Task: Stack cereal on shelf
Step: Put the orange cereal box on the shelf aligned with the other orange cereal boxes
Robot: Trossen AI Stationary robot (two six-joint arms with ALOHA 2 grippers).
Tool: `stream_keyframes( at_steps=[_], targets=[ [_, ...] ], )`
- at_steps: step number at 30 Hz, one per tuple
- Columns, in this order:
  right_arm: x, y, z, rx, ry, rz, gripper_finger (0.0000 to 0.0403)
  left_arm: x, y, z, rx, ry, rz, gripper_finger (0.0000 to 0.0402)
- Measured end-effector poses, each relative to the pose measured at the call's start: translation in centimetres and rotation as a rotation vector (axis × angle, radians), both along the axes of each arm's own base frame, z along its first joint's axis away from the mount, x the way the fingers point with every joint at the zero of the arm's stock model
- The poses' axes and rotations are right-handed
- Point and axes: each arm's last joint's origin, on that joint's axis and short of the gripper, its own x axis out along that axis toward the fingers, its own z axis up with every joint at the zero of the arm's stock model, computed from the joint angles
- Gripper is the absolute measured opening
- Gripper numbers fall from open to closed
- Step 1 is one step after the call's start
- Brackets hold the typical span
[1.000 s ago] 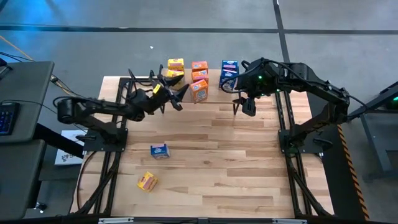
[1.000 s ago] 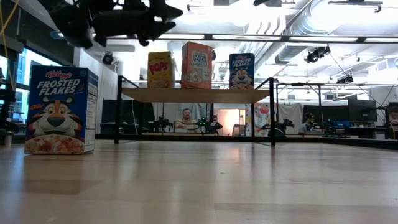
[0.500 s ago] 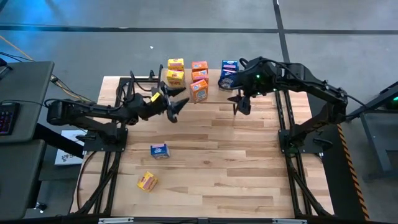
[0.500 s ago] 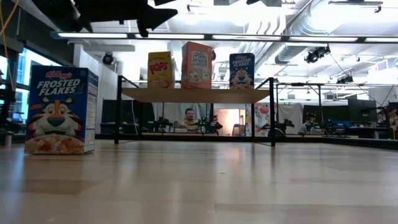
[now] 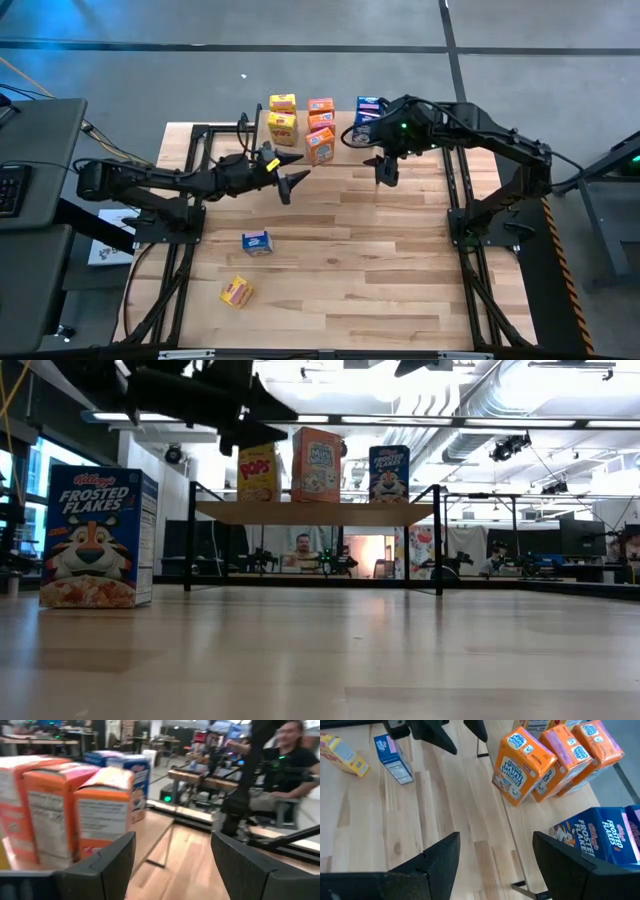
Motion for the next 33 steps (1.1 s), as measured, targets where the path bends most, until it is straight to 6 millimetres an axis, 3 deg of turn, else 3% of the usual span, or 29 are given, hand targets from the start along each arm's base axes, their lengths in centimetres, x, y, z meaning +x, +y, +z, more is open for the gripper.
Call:
stream_keyframes(
  at_steps=[21, 33],
  targets=[
    [0.4, -0.1, -0.3, -0.003, 0.016, -0.002, 0.0243, 1.4, 2.8, -3.5, -0.069, 0.079, 0.186, 0.0250],
    [0.4, -0.1, -0.3, -0.003, 0.016, -0.002, 0.0243, 1.5, 3.8, -4.0, -0.086, 0.067, 0.217, 0.0250]
  ],
)
